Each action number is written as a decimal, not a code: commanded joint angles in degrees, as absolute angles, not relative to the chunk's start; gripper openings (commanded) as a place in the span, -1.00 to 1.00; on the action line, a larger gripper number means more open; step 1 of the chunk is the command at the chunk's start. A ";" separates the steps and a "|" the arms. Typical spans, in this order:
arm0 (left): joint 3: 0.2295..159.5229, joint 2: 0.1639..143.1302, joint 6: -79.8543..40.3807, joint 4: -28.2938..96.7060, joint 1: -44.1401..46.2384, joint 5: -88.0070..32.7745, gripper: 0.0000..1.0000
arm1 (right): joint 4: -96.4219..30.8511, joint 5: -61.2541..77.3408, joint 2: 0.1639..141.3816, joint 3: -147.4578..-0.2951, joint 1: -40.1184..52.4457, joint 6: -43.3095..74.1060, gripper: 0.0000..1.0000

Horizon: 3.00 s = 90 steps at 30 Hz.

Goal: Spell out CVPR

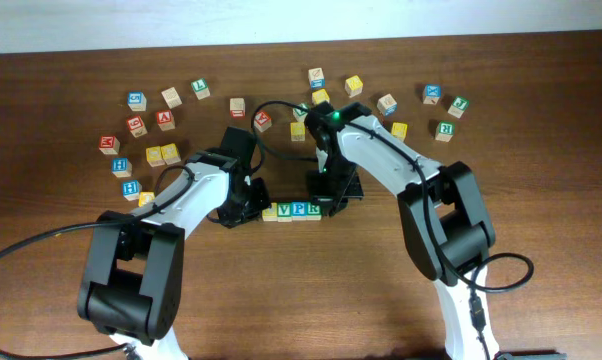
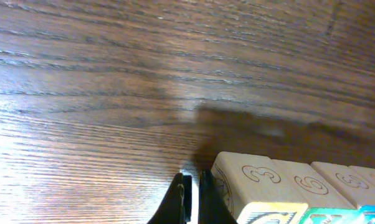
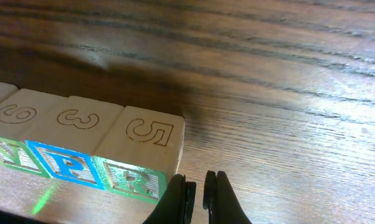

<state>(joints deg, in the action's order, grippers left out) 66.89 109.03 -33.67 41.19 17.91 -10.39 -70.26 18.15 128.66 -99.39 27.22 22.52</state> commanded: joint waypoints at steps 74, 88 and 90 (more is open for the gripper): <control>73.87 109.78 -26.87 42.92 22.13 -5.15 -1.00 | -65.54 9.82 128.33 -97.71 22.04 22.92 -0.83; 76.47 109.71 -28.69 51.83 8.08 -3.86 -1.00 | -65.76 10.98 128.31 -97.71 22.11 22.79 -0.81; 74.54 109.78 -29.65 52.31 9.21 -5.80 -1.00 | -65.91 14.06 128.31 -97.71 22.20 22.76 -0.83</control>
